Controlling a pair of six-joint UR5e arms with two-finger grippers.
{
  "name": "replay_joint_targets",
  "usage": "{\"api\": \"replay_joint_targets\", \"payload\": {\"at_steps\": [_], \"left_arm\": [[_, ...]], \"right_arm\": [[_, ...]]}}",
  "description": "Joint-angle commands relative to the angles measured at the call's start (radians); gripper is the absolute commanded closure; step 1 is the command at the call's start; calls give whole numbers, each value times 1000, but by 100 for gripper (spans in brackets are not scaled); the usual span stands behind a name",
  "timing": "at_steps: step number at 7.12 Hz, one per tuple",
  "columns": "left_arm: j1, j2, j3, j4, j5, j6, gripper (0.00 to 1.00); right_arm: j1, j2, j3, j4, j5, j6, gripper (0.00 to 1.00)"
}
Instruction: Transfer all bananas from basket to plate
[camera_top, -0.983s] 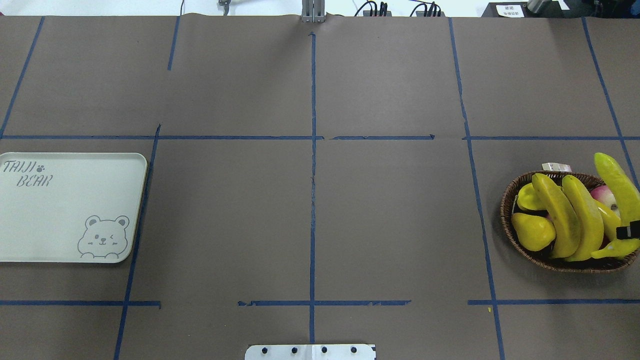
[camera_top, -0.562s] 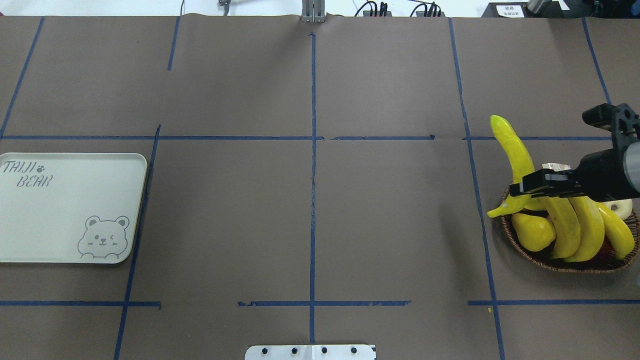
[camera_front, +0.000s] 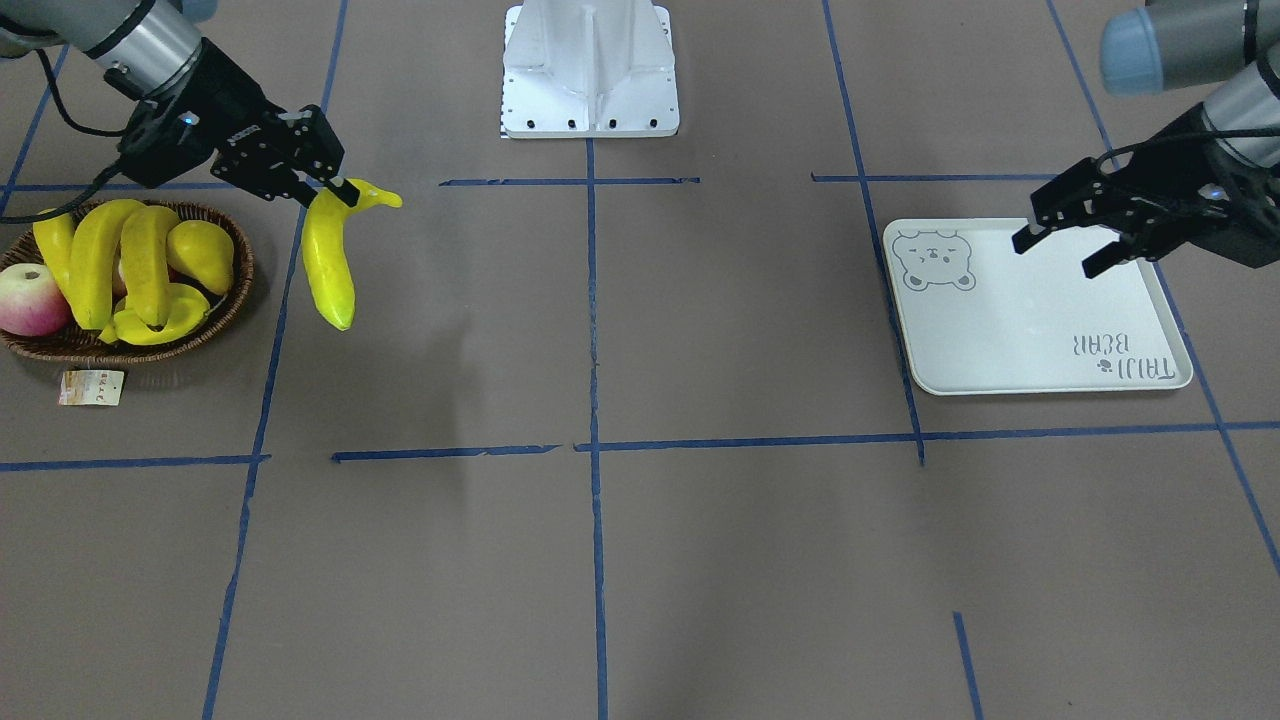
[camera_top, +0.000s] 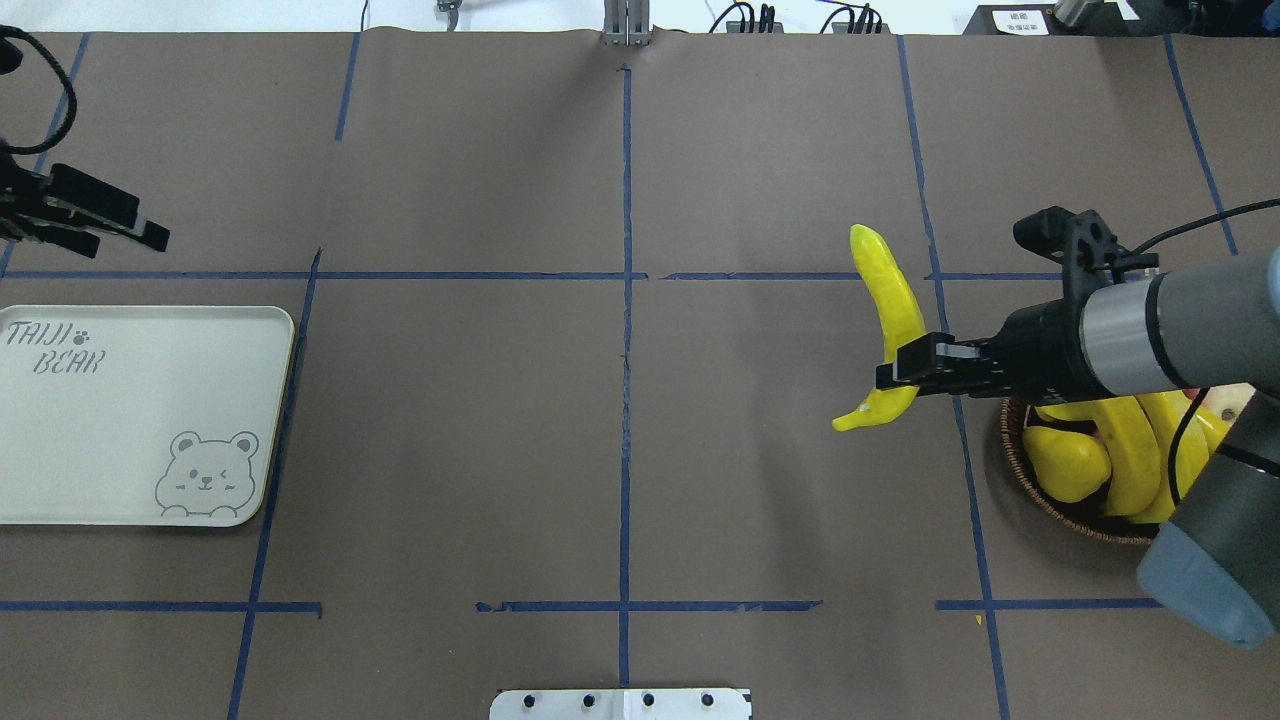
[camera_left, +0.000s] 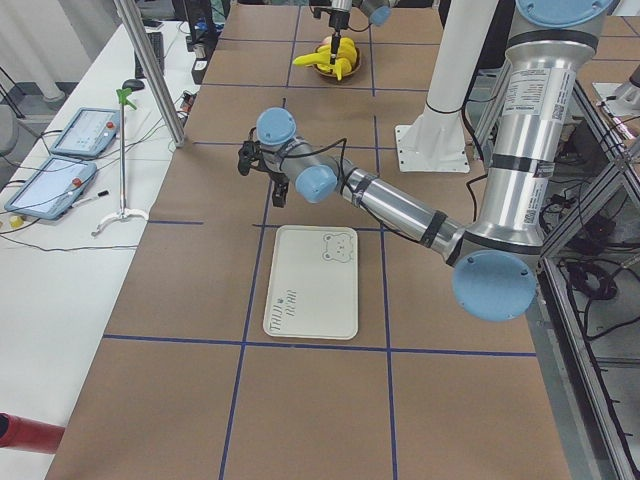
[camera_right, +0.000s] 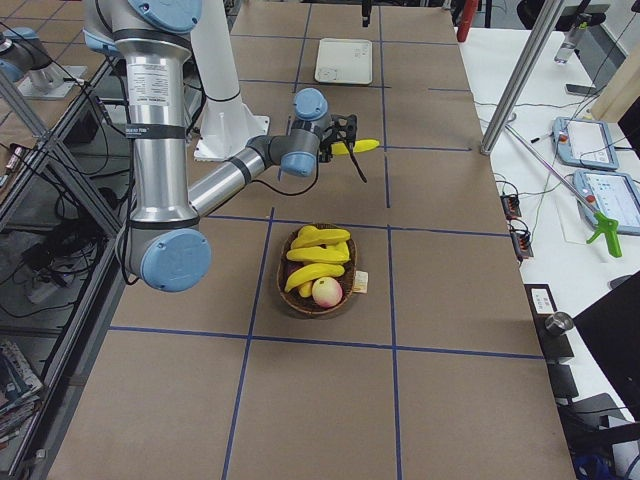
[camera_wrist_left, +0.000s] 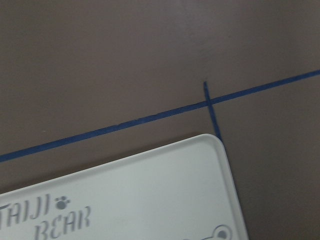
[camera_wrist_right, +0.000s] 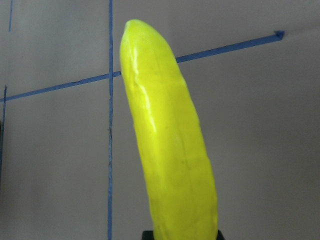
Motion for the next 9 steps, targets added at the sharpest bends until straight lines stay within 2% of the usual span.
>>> {"api": "replay_joint_targets", "payload": {"at_steps": [1, 2, 4, 7, 9], "left_arm": [[122, -132, -15, -38, 10, -293, 0], [171, -187, -13, -36, 37, -375, 0], [266, -295, 8, -36, 122, -508, 0], [391, -408, 42, -42, 335, -621, 1], [463, -461, 65, -42, 432, -671, 1]], "right_arm": [[-74, 196, 4, -240, -100, 26, 98], [-126, 271, 5, -340, -169, 26, 98], [-236, 322, -11, -367, -288, 27, 98], [-312, 381, -33, -367, -377, 64, 98], [-324, 430, -53, -367, -395, 64, 98]]}}
